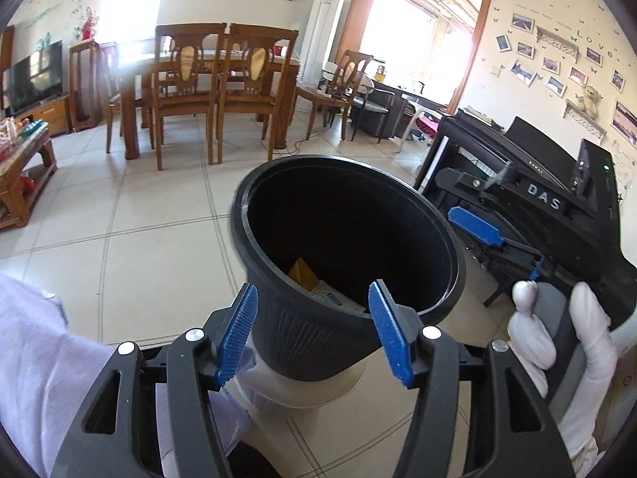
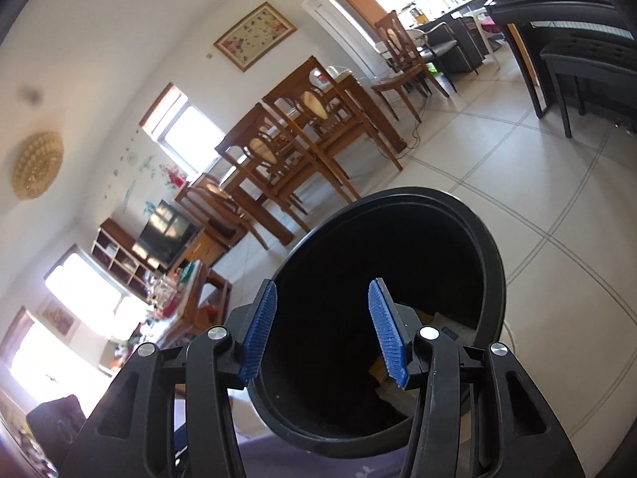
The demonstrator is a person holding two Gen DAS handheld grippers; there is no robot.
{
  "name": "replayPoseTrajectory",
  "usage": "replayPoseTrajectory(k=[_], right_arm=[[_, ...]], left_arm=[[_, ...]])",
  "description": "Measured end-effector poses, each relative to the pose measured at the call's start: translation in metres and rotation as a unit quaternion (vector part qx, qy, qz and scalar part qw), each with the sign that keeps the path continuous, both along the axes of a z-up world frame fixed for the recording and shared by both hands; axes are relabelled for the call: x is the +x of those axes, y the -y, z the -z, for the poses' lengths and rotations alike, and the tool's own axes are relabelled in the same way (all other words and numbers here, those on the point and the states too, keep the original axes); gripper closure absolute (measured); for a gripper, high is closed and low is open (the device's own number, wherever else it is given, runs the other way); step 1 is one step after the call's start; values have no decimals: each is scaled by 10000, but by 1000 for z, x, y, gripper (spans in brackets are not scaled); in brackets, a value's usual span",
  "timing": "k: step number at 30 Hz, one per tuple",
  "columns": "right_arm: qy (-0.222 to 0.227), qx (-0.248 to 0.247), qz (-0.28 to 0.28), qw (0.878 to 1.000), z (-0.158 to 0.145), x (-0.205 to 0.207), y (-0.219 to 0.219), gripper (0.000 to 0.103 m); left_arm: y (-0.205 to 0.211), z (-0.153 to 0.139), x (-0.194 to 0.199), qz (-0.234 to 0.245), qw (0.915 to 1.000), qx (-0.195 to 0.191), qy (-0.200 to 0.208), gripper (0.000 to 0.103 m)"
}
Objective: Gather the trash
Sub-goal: 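Carry both items to the bin and open both tools to drop them, then move both tools back over the table toward the remaining snack boxes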
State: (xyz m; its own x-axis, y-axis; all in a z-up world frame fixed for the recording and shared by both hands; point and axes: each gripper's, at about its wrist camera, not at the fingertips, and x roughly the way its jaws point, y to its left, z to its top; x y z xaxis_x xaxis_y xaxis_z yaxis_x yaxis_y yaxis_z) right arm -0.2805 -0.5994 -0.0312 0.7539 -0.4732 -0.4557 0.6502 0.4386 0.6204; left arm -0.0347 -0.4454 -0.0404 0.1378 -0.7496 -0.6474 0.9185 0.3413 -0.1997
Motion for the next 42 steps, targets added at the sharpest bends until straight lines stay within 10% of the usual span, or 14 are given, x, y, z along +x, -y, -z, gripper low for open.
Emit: replayPoseTrajectory(k=[10, 22, 34, 42], right_arm=[[-249, -572, -1519, 9864, -17, 74, -73, 27], [-623, -635, -3686, 9253, -16, 174, -200, 27], [-898, -673, -4649, 8782, -15, 224, -271, 27], [-1244, -1569, -5788, 7905, -31, 279, -334, 27]], left_arm=[[-140, -29, 18, -1124, 9927, -293, 320, 32], [-319, -22, 77, -3048, 9520, -199, 207, 31], [-353, -1, 118, -1039, 9741, 1424, 1414, 32], [-338, 12, 133, -49, 9701, 1799, 1629, 31]])
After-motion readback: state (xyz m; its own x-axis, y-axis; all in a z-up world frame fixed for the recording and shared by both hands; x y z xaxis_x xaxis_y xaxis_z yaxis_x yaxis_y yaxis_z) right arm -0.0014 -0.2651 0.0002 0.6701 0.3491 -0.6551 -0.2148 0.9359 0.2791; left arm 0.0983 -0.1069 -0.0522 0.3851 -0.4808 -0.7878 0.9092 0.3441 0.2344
